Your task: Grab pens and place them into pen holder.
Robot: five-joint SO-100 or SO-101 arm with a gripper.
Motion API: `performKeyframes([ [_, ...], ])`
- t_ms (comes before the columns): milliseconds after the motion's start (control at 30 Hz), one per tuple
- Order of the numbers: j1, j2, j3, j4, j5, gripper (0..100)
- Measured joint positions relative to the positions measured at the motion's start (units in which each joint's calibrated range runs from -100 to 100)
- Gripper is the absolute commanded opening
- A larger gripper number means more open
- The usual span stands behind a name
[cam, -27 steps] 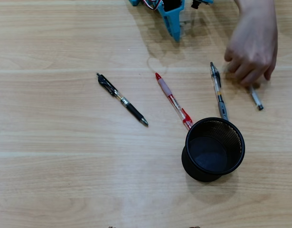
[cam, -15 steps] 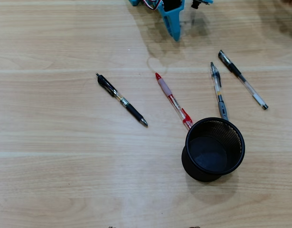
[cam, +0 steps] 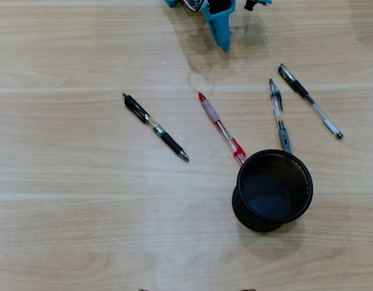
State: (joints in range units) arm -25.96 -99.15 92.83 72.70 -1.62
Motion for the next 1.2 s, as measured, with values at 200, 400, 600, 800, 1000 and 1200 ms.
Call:
performKeyframes([
  [200, 0.0, 0.0, 0.0, 0.0, 0.0, 12],
  [400, 0.0, 0.0, 0.1, 0.0, 0.0, 12],
  [600, 0.0, 0.0, 0.1, 0.0, 0.0, 12],
  [800, 0.0, 0.0, 0.1, 0.0, -1.1, 12],
  [1000, 7.3, 1.1, -4.0, -0.7, -13.4, 12],
  [1200, 23.6, 13.9, -23.7, -1.5, -17.9, 12],
])
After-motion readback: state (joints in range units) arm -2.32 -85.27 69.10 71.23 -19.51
